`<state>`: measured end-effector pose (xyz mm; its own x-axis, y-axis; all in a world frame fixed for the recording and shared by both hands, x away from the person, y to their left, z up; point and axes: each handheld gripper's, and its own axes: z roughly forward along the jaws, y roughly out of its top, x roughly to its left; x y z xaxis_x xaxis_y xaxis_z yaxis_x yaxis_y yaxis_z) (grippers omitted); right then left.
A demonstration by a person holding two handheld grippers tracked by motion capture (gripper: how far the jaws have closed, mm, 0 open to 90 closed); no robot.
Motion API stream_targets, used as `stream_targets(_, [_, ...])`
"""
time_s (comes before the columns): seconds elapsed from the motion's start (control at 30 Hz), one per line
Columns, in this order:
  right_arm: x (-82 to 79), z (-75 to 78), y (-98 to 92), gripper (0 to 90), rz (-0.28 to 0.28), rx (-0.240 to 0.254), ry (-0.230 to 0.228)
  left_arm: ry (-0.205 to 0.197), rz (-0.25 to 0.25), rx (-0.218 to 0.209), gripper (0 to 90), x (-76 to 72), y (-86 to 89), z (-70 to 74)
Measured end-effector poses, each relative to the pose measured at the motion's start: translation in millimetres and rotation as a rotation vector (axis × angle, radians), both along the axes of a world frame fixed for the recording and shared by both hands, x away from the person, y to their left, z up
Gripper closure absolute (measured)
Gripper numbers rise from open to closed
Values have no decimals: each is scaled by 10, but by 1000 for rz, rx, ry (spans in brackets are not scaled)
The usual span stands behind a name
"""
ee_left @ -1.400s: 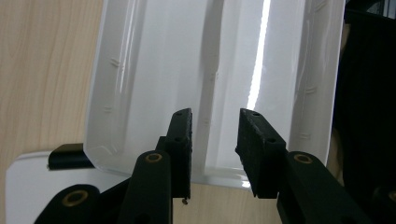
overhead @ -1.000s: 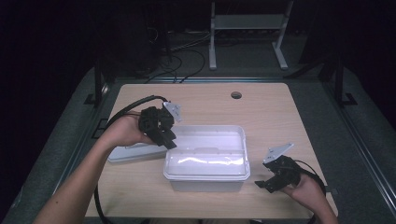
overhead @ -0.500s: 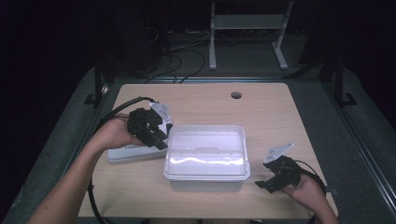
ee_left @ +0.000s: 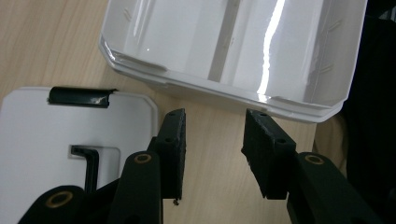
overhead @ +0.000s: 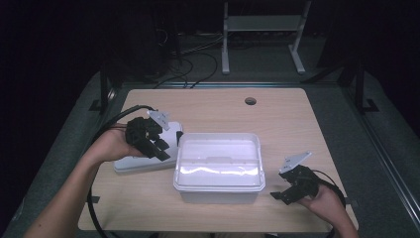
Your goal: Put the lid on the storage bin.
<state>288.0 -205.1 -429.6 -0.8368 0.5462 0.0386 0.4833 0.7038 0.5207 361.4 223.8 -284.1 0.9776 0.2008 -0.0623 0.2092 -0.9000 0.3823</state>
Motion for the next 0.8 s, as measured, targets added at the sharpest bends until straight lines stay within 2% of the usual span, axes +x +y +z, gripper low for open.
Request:
stream_targets(0.57, [-12,13,-23,208,-8,2,-2,-4,39,-15,568,50,247,-84])
stream_targets(0.8, [-21,13,-35,208,-12,1,-4,-4,62,13,561,138,437,-219])
